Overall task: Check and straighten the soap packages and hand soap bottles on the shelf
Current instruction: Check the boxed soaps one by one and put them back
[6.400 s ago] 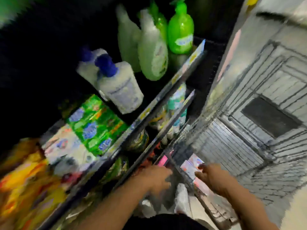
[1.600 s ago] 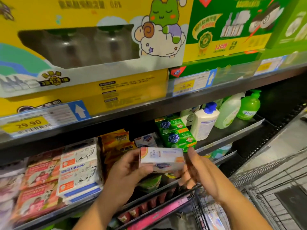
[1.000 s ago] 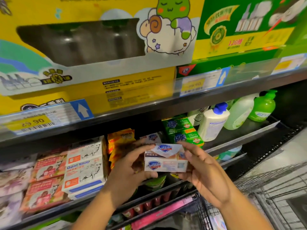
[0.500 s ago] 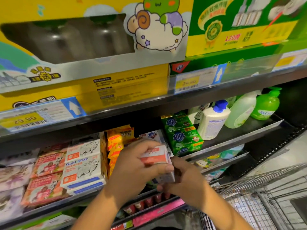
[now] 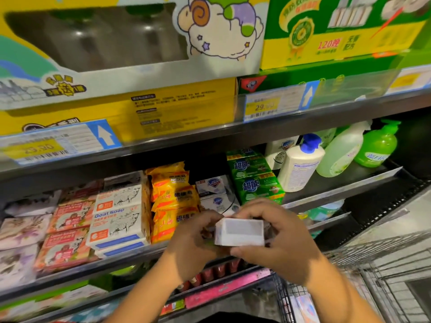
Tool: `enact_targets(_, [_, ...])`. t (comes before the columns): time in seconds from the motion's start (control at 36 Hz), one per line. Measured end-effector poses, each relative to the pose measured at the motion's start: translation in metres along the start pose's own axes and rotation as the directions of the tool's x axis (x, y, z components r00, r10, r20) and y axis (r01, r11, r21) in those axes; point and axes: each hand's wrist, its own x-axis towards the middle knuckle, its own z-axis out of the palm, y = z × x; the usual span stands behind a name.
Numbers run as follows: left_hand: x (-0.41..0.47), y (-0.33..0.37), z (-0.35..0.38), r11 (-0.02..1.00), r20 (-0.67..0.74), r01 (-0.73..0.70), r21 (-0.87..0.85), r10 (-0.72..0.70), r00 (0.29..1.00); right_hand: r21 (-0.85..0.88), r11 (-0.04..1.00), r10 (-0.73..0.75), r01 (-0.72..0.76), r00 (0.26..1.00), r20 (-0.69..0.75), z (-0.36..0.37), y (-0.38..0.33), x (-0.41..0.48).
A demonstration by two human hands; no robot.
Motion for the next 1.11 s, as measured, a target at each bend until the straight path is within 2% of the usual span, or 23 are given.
enact_targets(0.06, [-0.001,-0.006,0.000,1.000,-0.042,-0.016,0.017,0.017,0.999,-0.067,0.997,-0.033,0.034,0.999,0.022,0.000,0.002,0.000])
enact_targets(0.11, [-0.003,-0.006,-0.006,1.000,-0.086,0.013,0.020,-0.012,0.996,-0.027,1.000,-0.013,0.012,1.000,-0.008,-0.008,0.004,-0.002])
enact_targets(0.19, [-0.008,0.006,-0.020,0.997,-0.126,0.040,-0.060,-0.047,0.991,0.090,0.994,0.072,-0.065,0.995,-0.070,-0.022,0.008,-0.004])
enact_targets(0.28, [-0.013,0.015,-0.029,0.986,-0.063,0.021,-0.165,-0.032,0.997,0.193,0.972,0.142,-0.131,0.989,-0.048,-0.028,0.011,-0.005])
enact_targets(0.36, [-0.013,0.021,-0.029,0.935,-0.017,0.023,-0.354,-0.031,0.999,0.438,0.875,0.227,-0.208,0.974,0.009,-0.023,0.015,-0.004])
enact_targets(0.42, [-0.011,0.028,-0.024,0.874,-0.012,0.086,-0.479,-0.105,0.994,0.502,0.815,0.325,-0.289,0.946,0.017,-0.017,0.015,-0.002])
enact_targets(0.47, [-0.008,0.035,-0.017,0.792,0.018,0.219,-0.570,-0.255,0.967,0.499,0.760,0.467,-0.416,0.884,0.028,-0.011,0.013,0.002])
enact_targets(0.56, [-0.005,0.037,-0.010,0.660,0.152,0.472,-0.585,-0.482,0.863,0.393,0.659,0.664,-0.641,0.741,0.094,-0.006,0.012,0.004])
enact_targets(0.64, [-0.004,0.036,-0.008,0.595,0.215,0.579,-0.558,-0.569,0.793,0.312,0.620,0.713,-0.720,0.683,0.160,-0.003,0.017,0.002])
enact_targets(0.69, [-0.002,0.032,-0.008,0.612,0.203,0.573,-0.545,-0.566,0.799,0.302,0.625,0.707,-0.720,0.686,0.173,-0.003,0.019,0.003])
enact_targets(0.81, [-0.002,0.035,-0.015,0.781,0.103,0.411,-0.471,-0.414,0.905,0.249,0.785,0.565,-0.568,0.820,0.089,-0.013,0.019,0.005])
enact_targets(0.89, [-0.002,0.034,-0.023,0.910,-0.033,0.159,-0.384,-0.185,0.982,0.273,0.870,0.416,-0.411,0.908,0.041,-0.022,0.020,0.006])
enact_targets(0.94, [-0.003,0.029,-0.029,0.969,-0.092,-0.030,-0.246,0.007,0.996,0.333,0.879,0.362,-0.341,0.932,0.000,-0.027,0.023,0.007])
enact_targets(1.0, [-0.004,0.024,-0.034,0.966,-0.143,-0.258,0.006,0.256,0.956,0.456,0.823,0.360,-0.340,0.932,0.044,-0.029,0.025,0.006])
enact_targets(1.03, [-0.003,0.020,-0.035,0.919,-0.146,-0.372,0.129,0.389,0.910,0.522,0.775,0.364,-0.356,0.927,0.092,-0.027,0.027,0.006])
enact_targets(1.06, [-0.002,0.017,-0.034,0.865,-0.142,-0.457,0.205,0.489,0.861,0.572,0.727,0.371,-0.379,0.919,0.137,-0.025,0.029,0.005])
enact_targets(1.11, [-0.001,0.011,-0.032,0.809,-0.147,-0.542,0.227,0.578,0.802,0.627,0.662,0.405,-0.411,0.900,0.163,-0.016,0.028,0.006])
